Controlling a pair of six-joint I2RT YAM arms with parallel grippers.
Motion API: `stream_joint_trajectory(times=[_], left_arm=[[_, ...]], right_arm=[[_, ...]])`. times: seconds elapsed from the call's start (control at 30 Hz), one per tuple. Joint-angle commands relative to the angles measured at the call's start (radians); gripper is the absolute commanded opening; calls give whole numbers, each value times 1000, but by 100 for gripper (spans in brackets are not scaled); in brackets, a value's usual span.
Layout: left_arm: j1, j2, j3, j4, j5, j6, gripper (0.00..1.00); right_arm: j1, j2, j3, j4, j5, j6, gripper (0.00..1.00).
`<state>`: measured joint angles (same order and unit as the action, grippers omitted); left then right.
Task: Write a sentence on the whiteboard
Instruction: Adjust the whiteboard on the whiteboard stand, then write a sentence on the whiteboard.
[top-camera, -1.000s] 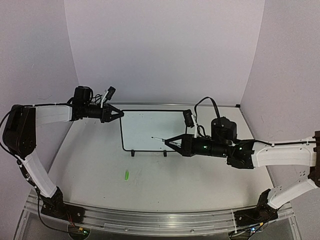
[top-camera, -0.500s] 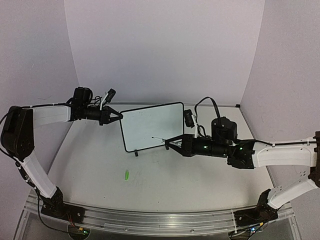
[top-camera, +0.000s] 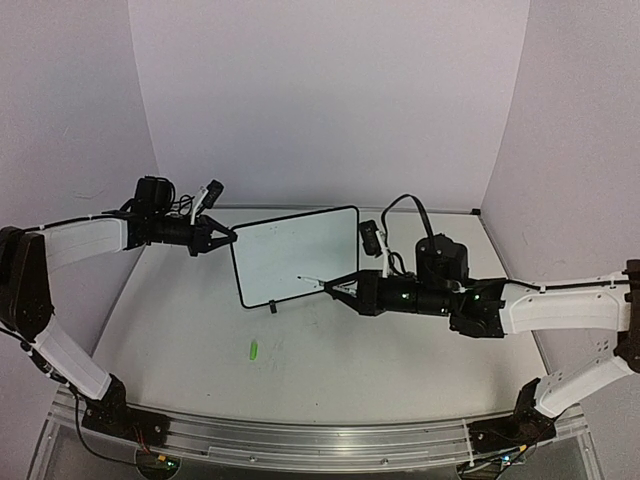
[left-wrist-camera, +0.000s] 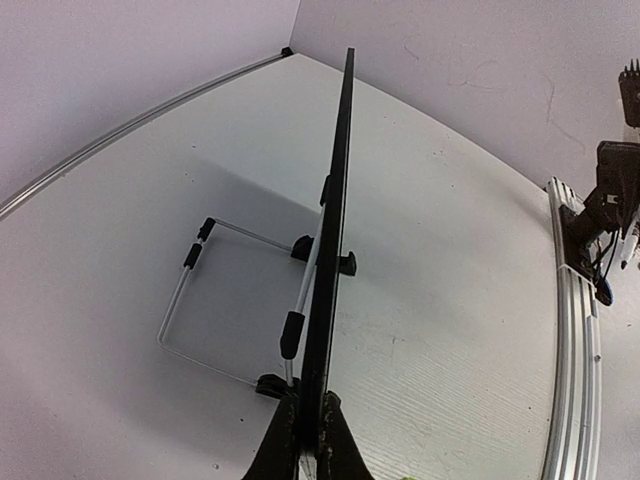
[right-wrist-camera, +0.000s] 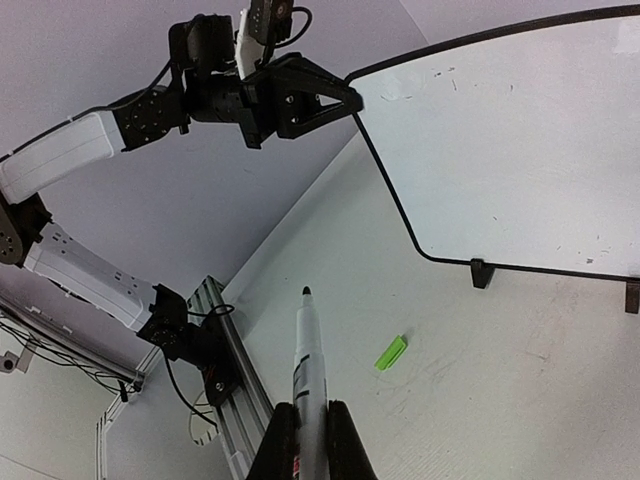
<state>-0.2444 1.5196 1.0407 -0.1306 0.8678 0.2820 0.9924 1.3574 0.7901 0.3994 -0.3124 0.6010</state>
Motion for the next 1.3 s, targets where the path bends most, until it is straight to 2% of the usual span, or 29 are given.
stream_joint_trajectory(times=[0.0, 0.23, 0.57, 0.87, 1.27], left_arm=[[18, -28, -7, 1, -24, -12, 0], [33, -3, -14, -7, -14, -15, 0], [35, 9, -21, 14, 2, -9, 0], [39, 28, -33, 37, 4, -8, 0], [40, 12, -31, 31, 6, -10, 0]], right_arm=[[25, 29, 71, -28, 55, -58, 0], [49, 109, 147, -17, 134, -146, 0], [47, 337, 300, 76, 147, -238, 0], [-1, 458, 388, 144, 112, -256, 0], [-17, 589, 543, 137, 98, -297, 0]])
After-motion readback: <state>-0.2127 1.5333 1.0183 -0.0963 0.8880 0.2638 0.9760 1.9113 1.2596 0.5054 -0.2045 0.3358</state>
